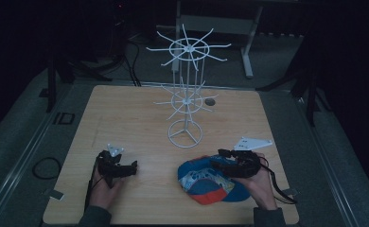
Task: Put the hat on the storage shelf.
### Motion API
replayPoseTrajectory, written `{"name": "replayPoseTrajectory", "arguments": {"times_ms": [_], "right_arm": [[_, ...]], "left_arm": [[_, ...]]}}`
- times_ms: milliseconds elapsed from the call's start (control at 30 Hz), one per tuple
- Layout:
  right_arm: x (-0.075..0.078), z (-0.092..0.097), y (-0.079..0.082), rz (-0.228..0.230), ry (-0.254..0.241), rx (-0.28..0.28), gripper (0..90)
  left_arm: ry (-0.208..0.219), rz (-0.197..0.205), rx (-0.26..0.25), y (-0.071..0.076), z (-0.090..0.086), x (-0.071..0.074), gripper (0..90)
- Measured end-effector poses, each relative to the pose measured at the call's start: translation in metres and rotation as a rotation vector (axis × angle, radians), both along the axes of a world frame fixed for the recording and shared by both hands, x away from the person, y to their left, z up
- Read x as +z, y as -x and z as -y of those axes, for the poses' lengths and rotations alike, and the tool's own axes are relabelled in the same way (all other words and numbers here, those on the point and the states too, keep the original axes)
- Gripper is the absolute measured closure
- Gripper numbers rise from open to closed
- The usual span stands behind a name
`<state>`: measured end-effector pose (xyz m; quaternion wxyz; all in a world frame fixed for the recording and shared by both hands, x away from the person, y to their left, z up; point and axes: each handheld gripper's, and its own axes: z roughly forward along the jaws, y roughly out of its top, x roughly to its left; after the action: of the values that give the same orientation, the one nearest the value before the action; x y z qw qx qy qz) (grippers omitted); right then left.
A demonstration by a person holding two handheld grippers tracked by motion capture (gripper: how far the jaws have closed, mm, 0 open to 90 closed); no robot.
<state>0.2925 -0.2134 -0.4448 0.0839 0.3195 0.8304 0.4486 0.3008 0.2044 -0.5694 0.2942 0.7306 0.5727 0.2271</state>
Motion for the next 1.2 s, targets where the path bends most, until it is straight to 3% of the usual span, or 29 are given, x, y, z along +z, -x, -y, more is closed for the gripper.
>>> {"name": "replayPoseTrajectory", "arguments": {"times_ms": [367,567,667,933,1200], "right_arm": [[0.018,-0.007,-0.001,0.022,0.052,0.049,41.4],[0.027,-0.018,-0.006,0.019,0.096,0.098,40.1],[0.031,-0.026,-0.009,0.008,0.144,0.127,39.1],[0.034,-0.04,-0.015,0.002,0.206,0.191,38.7],[0.03,-0.05,-0.022,-0.033,0.254,0.231,37.5]], "left_arm": [[0.004,0.002,0.003,0.0,0.0,0.0,3.4],[0.003,0.002,0.002,0.0,0.0,0.0,3.4],[0.0,-0.001,-0.001,0.0,0.0,0.0,3.4],[0.0,-0.001,-0.001,0.0,0.0,0.0,3.4],[0.0,-0.003,-0.002,0.0,0.0,0.0,3.4]]}}
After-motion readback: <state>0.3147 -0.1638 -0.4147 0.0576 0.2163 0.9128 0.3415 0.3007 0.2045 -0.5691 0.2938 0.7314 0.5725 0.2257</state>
